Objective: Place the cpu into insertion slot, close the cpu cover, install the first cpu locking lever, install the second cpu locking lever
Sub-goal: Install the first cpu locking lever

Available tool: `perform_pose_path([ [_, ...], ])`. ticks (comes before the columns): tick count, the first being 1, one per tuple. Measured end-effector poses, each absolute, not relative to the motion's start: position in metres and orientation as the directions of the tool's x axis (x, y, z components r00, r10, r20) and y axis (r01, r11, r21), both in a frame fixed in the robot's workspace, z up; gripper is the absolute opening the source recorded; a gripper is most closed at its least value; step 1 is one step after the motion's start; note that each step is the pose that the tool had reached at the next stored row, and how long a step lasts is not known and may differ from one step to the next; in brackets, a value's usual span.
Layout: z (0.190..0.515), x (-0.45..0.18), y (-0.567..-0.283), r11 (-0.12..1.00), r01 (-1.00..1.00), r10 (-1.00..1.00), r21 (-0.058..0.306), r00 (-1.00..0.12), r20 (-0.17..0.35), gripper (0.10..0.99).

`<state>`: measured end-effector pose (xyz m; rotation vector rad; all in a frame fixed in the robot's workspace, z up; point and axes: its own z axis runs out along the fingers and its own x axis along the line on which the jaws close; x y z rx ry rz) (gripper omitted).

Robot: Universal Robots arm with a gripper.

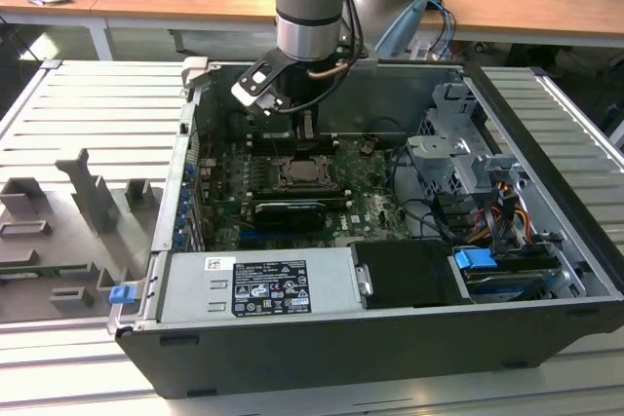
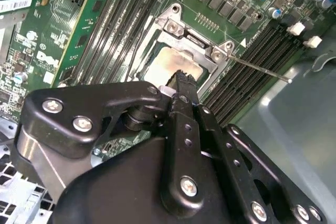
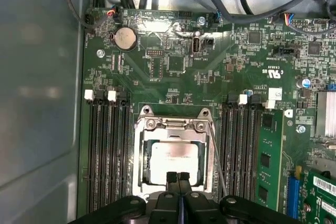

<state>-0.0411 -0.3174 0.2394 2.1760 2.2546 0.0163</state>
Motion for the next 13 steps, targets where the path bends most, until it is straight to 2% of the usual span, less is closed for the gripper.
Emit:
perform_pose_path([
  [10, 0.254, -0.041, -0.317, 0.035, 0.999, 0.999, 0.013, -0.035, 0.001, 0.106],
  [13, 0.268, -0.041, -0.317, 0.035, 0.999, 0.999, 0.013, -0.035, -0.002, 0.106],
])
